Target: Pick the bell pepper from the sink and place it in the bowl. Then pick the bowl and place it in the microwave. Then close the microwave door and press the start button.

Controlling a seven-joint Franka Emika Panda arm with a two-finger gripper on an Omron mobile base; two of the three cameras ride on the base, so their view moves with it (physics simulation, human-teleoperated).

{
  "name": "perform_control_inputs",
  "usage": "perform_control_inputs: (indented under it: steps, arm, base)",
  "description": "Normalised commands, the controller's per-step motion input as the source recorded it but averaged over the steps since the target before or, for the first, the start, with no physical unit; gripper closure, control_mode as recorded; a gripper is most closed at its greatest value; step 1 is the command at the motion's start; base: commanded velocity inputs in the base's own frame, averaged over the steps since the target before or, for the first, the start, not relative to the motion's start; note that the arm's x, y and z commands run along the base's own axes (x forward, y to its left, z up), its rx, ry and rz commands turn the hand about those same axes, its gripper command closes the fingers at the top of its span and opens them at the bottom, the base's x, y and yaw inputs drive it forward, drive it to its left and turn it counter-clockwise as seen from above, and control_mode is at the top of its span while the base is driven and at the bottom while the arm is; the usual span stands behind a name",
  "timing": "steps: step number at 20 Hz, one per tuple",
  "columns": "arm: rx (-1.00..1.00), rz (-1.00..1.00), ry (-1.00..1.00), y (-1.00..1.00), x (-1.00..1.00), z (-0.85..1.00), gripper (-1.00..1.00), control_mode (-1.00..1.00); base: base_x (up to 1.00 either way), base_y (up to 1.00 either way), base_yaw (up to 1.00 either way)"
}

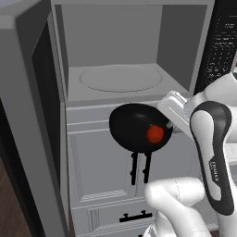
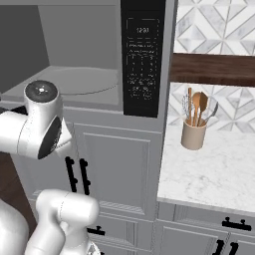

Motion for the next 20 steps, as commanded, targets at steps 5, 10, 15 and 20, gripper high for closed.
perform_control_inputs:
  steps: [5, 10, 15, 20]
  arm:
    - [0.0, -0.12, 0.02, -0.17, 0.01, 0.67, 1.0, -1.0]
    - [0.0, -0.24, 0.04, 0.0, 0.22, 0.41, 1.0, -1.0]
    - [0.0, -0.26, 0.0, 0.0, 0.29, 0.04, 1.0, -1.0]
    - [0.0, -0.19, -0.03, -0.09, 0.25, 0.0, 1.0, -1.0]
  base:
    - [0.0, 0.0, 0.0]
    - [0.0, 0.0, 0.0]
    - [0.0, 0.0, 0.0]
    - [0.0, 0.0, 0.0]
